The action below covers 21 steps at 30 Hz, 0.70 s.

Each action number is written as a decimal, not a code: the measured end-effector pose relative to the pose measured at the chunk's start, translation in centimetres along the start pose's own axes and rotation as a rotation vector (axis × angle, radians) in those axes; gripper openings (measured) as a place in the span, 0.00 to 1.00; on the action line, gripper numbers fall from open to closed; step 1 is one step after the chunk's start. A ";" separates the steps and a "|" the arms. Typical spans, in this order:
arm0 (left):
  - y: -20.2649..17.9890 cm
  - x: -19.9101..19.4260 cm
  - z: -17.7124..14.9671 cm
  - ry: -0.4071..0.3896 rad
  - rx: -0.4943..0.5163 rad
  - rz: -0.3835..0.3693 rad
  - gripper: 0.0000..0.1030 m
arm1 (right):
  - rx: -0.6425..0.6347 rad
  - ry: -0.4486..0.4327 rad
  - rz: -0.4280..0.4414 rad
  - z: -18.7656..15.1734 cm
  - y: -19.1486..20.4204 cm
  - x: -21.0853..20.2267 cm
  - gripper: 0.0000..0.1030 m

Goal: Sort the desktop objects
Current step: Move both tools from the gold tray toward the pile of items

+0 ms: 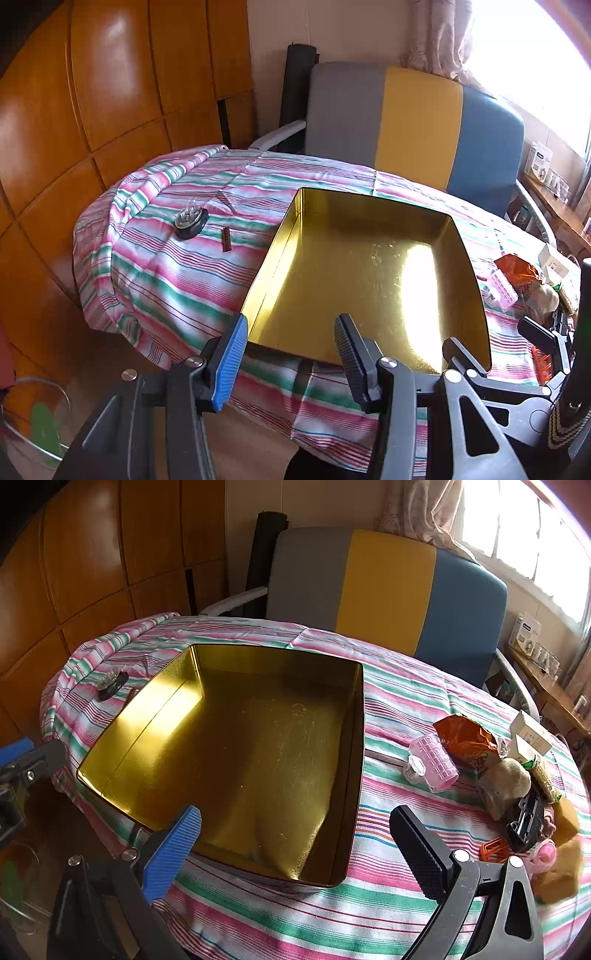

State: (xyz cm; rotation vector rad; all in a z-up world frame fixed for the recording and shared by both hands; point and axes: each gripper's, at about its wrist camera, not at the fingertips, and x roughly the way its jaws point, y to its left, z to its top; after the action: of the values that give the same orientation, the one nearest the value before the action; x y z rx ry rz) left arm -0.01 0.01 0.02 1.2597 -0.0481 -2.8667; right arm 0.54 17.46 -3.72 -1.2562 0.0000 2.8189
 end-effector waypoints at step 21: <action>-0.5 -3.1 -0.5 -0.074 0.030 0.056 0.48 | 0.018 -0.014 -0.002 -0.6 -0.7 -1.3 1.00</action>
State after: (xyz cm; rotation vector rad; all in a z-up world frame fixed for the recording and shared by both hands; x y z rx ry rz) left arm 2.47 0.58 1.97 1.1368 -0.1255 -2.8742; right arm 1.96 18.08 -3.14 -1.2322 0.0238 2.8198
